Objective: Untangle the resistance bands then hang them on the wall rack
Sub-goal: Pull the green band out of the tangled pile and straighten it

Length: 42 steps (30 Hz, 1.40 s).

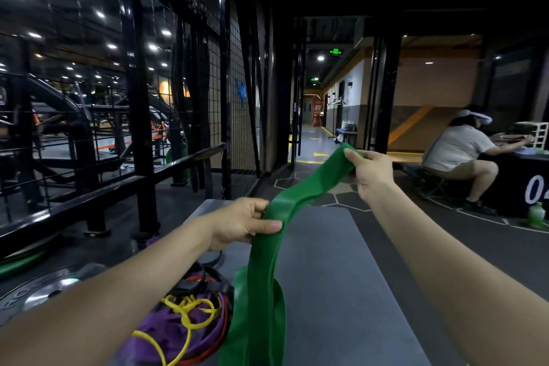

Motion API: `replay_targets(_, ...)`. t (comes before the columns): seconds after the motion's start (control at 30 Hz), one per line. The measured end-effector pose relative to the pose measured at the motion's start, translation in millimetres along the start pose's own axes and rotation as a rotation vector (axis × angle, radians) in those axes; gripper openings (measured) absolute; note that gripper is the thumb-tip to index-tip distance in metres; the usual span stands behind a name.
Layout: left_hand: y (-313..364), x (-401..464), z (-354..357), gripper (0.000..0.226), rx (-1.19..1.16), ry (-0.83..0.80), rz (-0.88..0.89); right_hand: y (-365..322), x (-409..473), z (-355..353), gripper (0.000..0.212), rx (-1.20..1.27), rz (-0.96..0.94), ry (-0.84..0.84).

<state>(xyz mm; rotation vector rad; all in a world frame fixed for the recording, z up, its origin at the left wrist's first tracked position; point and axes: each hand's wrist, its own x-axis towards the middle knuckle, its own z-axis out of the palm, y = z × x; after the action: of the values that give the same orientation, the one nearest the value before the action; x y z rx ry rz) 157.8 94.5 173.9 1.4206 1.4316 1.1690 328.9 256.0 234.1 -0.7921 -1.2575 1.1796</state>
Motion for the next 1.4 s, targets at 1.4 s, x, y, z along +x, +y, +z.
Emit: replay_targets(1.4,37,44,-25,0.018,-0.927,0.827,-0.122,41,-28,-24,0.051,-0.957,-0.417,-0.683)
